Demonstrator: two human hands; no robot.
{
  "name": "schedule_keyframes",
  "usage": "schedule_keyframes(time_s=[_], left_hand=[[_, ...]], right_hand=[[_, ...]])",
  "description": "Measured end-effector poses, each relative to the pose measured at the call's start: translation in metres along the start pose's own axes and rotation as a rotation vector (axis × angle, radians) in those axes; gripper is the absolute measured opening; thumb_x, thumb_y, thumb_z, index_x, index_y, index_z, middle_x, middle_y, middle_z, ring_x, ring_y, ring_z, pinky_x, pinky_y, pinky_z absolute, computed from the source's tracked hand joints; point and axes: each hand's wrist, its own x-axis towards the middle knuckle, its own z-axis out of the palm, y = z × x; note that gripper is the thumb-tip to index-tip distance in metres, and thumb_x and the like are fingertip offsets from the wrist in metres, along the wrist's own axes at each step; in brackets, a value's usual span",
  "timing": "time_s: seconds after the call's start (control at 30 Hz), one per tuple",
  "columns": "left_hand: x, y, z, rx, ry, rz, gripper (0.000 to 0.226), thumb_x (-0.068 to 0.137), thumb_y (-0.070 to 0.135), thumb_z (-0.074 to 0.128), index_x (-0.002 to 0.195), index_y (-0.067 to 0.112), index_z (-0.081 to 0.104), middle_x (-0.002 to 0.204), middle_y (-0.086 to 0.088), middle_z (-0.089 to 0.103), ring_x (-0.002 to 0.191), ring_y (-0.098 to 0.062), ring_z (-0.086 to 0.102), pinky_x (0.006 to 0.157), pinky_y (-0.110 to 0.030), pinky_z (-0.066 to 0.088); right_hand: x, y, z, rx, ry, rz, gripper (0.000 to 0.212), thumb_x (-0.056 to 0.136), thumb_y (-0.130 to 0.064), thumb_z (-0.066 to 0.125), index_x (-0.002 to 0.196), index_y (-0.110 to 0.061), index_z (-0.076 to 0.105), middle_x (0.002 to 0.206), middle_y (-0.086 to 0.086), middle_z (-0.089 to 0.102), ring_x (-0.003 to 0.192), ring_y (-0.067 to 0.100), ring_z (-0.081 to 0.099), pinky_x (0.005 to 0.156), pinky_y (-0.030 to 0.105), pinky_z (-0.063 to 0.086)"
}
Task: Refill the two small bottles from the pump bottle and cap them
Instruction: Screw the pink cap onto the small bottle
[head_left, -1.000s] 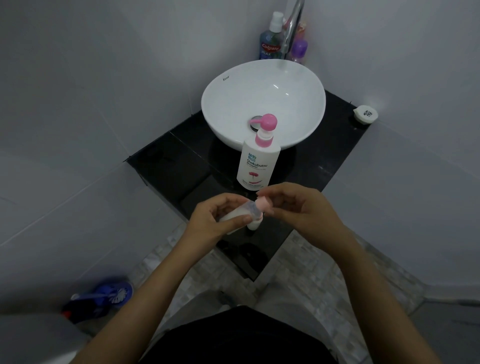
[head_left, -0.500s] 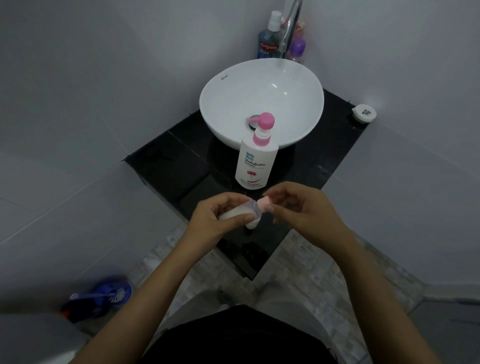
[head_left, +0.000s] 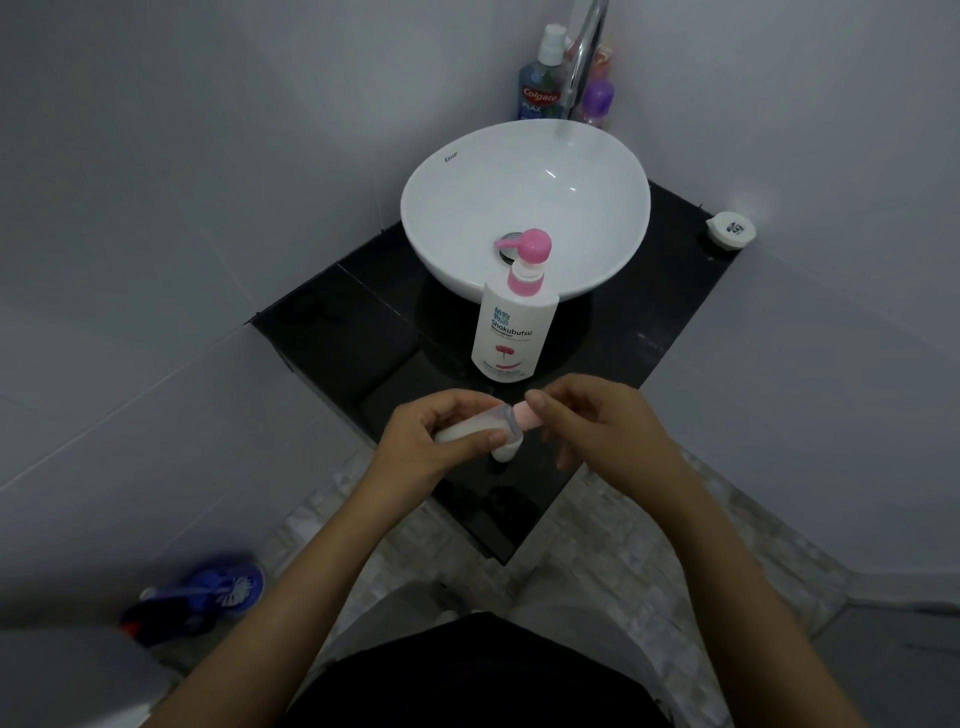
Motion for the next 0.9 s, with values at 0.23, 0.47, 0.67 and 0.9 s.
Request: schedule_keyframes(time_s=[0.23,0.47,0.67,0.9], left_hand=[[-0.001,0.002,0.0,-0.01,-0.021,-0.017,0.028,0.074,0.014,0.073,0.102,0.012,0.07,0.096,-0.001,0.072,0.085,-0.004,0.067,0.07,-0.014,0.052],[-0.003,0.004,-0.001,-0.024,-0.02,-0.025,0.026,0.076,0.011,0.072,0.102,0.01,0.07,0.095,-0.001,0.072,0.083,-0.002,0.067,0.069,-0.013,0.052],[-0.006,0.007,0.001,-0.015,-0.021,-0.022,0.027,0.073,0.017,0.073,0.1,0.014,0.071,0.095,-0.001,0.072,0.083,-0.003,0.067,0.069,-0.013,0.052],[-0.007,0.007,-0.001,-0.041,0.0,-0.044,0.032,0.071,0.024,0.071,0.1,0.012,0.071,0.095,0.001,0.072,0.083,-0.001,0.066,0.068,-0.01,0.05]], right_hand=[[-0.003,0.0,0.003,0.034,-0.028,0.001,0.024,0.082,-0.043,0.062,0.086,-0.02,0.066,0.07,-0.003,0.068,0.056,0.007,0.064,0.054,0.017,0.051],[-0.007,0.002,-0.001,0.105,-0.063,-0.08,0.017,0.086,-0.024,0.065,0.103,-0.022,0.065,0.09,0.0,0.07,0.072,0.012,0.068,0.06,0.023,0.057],[-0.008,0.001,0.017,0.101,0.123,0.049,0.043,0.08,-0.052,0.054,0.081,-0.01,0.065,0.062,0.004,0.063,0.046,0.011,0.056,0.045,0.014,0.044],[-0.012,0.0,0.008,0.188,-0.012,-0.043,0.014,0.089,-0.023,0.062,0.1,-0.017,0.066,0.083,0.002,0.071,0.063,0.012,0.065,0.051,0.023,0.052]])
